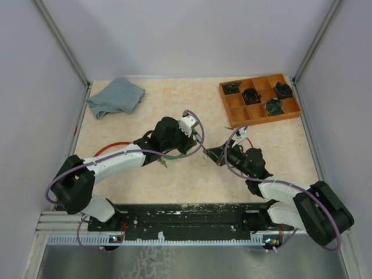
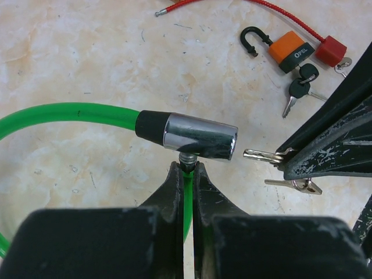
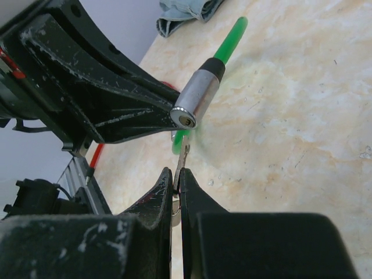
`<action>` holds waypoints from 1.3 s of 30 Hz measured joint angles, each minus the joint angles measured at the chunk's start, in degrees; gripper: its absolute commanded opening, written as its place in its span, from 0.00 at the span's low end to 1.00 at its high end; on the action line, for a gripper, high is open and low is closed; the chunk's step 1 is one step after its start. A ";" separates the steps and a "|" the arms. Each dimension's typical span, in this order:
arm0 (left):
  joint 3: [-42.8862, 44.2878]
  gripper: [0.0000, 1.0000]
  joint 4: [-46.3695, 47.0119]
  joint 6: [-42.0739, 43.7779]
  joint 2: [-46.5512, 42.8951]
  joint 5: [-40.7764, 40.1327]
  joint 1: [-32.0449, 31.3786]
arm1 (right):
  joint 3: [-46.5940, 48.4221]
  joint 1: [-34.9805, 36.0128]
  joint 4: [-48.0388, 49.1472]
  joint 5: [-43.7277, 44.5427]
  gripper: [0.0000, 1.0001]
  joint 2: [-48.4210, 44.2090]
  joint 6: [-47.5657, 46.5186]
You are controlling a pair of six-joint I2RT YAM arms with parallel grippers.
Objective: Unlock with the key
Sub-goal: Unlock the lock.
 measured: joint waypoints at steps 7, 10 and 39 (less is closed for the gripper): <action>-0.85 0.00 1.07 0.04 -0.24 0.70 -0.04 | 0.26 -1.03 3.02 -0.42 0.00 0.70 2.14; -0.85 0.00 1.16 0.09 -0.24 0.85 -0.09 | 0.26 -1.25 3.39 -0.46 0.00 1.09 2.71; -7.93 0.00 8.66 7.39 -3.76 -1.68 -3.80 | 2.91 -4.00 5.07 -6.91 0.00 8.20 12.22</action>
